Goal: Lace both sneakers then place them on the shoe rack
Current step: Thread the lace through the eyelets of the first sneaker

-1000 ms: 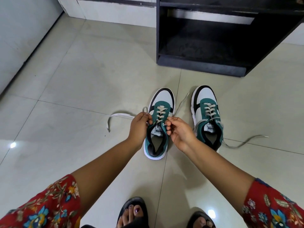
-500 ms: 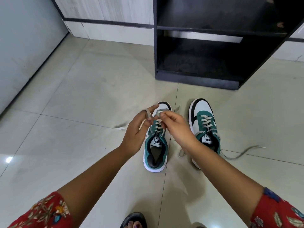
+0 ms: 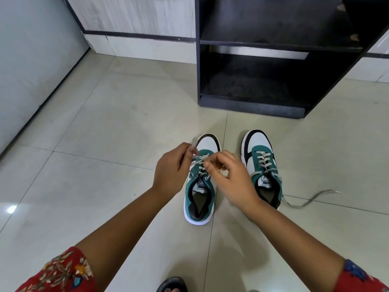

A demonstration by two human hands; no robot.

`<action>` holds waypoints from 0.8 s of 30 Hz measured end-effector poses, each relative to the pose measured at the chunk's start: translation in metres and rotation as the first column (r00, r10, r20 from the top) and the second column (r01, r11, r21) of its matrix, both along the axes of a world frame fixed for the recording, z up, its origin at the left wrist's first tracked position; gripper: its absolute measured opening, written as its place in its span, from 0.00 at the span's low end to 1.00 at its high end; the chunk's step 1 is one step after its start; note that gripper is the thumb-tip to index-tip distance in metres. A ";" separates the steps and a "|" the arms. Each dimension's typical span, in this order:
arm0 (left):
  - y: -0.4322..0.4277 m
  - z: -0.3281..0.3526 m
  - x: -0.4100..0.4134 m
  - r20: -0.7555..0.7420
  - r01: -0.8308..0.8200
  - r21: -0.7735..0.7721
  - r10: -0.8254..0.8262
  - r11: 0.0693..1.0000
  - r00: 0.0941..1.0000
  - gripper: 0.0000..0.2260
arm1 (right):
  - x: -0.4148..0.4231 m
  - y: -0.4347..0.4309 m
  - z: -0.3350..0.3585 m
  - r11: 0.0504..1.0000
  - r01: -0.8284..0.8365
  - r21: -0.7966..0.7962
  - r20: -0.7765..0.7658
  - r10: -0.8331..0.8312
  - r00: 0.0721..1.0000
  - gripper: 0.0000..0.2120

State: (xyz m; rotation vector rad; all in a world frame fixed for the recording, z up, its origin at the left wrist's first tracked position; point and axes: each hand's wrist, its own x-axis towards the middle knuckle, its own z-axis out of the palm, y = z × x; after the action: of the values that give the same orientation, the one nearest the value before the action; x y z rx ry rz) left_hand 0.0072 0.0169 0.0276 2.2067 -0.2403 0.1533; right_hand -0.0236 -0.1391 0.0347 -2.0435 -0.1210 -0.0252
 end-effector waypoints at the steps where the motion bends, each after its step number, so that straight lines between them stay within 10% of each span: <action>1: 0.001 -0.001 0.002 -0.063 -0.012 0.051 0.015 0.999 0.998 0.12 | -0.001 -0.001 -0.003 0.996 0.016 -0.091 0.036 -0.013 0.999 0.07; 7: -0.002 0.019 0.008 -0.360 0.019 -0.092 -0.051 0.996 0.931 0.13 | -0.009 0.012 -0.009 0.973 0.036 -0.226 0.087 -0.017 0.996 0.19; 14: 0.003 0.021 0.007 -0.325 0.019 -0.168 -0.073 0.986 0.943 0.15 | 0.004 0.021 -0.003 0.977 0.093 0.195 -0.234 -0.045 0.971 0.09; 20: 0.016 0.012 0.009 -0.251 -0.297 -0.225 0.240 0.928 0.938 0.21 | 0.010 -0.006 0.011 0.759 0.385 0.525 -0.440 -0.146 0.886 0.06; 24: 0.017 0.007 0.008 -0.292 -0.327 -0.209 0.261 0.922 0.920 0.21 | 0.020 -0.033 0.022 0.393 0.457 0.798 -0.454 -0.108 0.885 0.12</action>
State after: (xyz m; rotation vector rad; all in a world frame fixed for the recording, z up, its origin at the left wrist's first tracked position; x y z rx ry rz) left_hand 0.0149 0.0342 0.0351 1.9682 0.2513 0.0559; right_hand -0.0033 -0.1720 0.0567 -0.9081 0.4136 0.0361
